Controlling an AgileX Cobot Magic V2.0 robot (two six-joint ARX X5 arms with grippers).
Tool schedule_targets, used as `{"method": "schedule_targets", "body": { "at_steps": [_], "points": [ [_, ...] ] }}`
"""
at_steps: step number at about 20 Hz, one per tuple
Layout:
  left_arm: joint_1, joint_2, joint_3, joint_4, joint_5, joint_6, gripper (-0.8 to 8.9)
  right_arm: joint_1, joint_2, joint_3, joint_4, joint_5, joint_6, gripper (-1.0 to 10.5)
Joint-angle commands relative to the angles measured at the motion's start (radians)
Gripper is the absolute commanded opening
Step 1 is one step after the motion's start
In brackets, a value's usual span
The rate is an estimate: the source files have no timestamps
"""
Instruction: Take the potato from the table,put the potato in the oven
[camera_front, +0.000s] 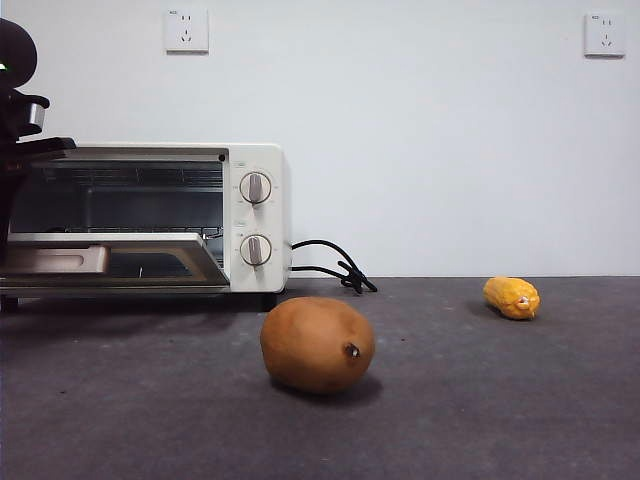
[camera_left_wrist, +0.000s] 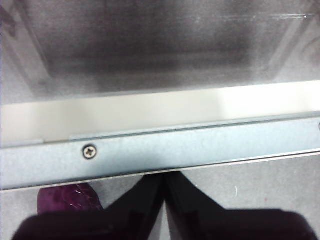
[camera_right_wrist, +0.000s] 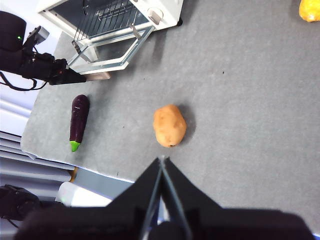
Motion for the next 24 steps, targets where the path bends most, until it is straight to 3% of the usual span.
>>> {"method": "schedule_targets", "body": {
  "at_steps": [1, 21, 24],
  "points": [
    [0.007, 0.006, 0.023, 0.094, -0.018, 0.029, -0.07, 0.001, -0.008, 0.005, -0.003, 0.001, -0.01, 0.0],
    [-0.026, 0.007, -0.014, -0.088, -0.006, 0.071, -0.07, 0.001, -0.073, 0.005, -0.087, 0.002, -0.015, 0.0],
    [-0.03, -0.008, -0.014, -0.078, 0.053, 0.071, -0.07, 0.001, -0.072, 0.005, -0.093, 0.0, -0.015, 0.0]
  ]
}}
